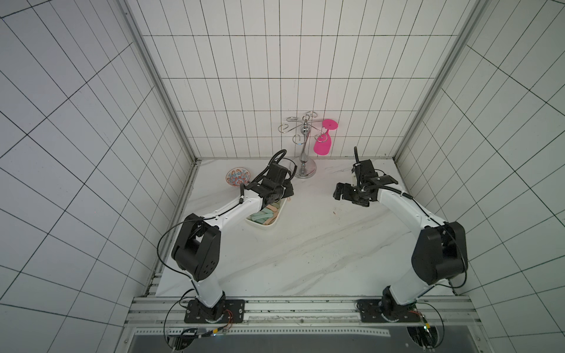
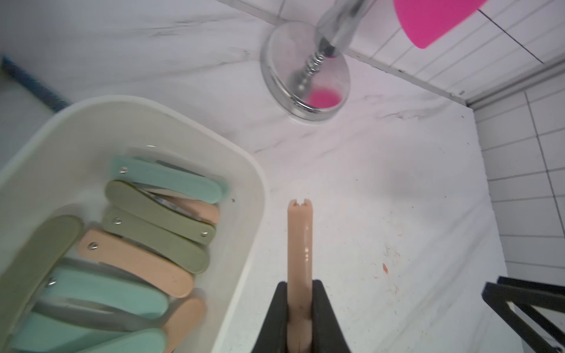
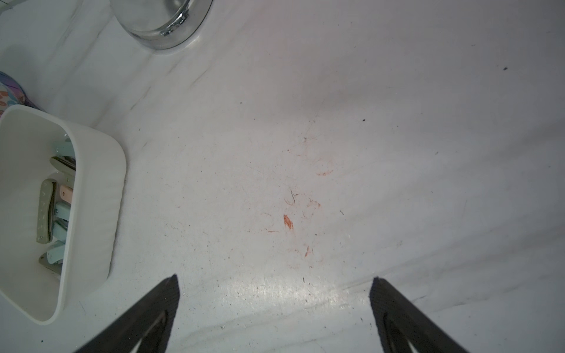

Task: Take the fruit knife out of the storage box
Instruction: Pick up the fruit knife from the storage box, then place the fruit knife at the center of the board.

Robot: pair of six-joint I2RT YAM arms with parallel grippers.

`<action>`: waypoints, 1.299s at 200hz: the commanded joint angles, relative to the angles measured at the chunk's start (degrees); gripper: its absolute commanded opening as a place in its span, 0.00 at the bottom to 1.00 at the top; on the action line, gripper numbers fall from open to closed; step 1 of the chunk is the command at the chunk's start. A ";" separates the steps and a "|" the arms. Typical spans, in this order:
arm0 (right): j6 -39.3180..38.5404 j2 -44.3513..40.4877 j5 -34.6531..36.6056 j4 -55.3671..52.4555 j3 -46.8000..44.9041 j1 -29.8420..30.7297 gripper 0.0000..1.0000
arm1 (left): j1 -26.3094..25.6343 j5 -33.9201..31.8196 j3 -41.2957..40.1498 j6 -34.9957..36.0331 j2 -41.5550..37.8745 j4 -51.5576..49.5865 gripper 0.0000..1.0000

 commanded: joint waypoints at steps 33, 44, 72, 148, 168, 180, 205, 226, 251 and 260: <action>2.83 -4.67 1.41 -3.02 0.95 -1.49 0.99 | -2.86 14.02 5.04 3.45 6.47 4.30 0.00; 3.00 -5.15 1.35 -3.14 0.64 -1.63 0.98 | -3.43 15.93 5.62 3.25 8.22 4.81 0.00; 3.05 -6.18 1.14 -3.18 -0.62 -1.63 0.99 | -4.38 18.04 6.87 2.19 12.54 6.24 0.00; 2.97 -5.94 -1.01 -3.06 -2.49 -1.32 0.99 | -4.65 17.44 8.68 -0.58 22.40 9.48 0.00; 2.77 -5.26 -1.42 -2.96 -2.32 -1.19 0.99 | -4.59 17.04 10.16 -0.21 24.72 9.01 0.00; 2.53 -4.80 -1.70 -2.94 -2.24 -1.13 0.99 | -4.65 16.56 10.64 -0.18 25.69 8.96 0.00; 2.18 -4.09 -2.07 -2.87 -2.05 -1.10 0.99 | -4.65 15.72 11.45 -1.01 27.36 8.50 0.00; 1.80 -3.62 -2.24 -2.80 -1.88 -1.10 0.99 | -4.64 14.99 11.74 -1.87 28.26 8.63 0.00; 1.36 -3.15 -2.68 -2.76 -1.78 -1.10 0.99 | -4.63 14.57 12.63 -2.41 29.59 8.33 0.00; 1.20 -3.06 -2.68 -2.76 -1.79 -1.10 0.99 | -4.64 14.25 12.68 -2.62 29.78 8.21 0.00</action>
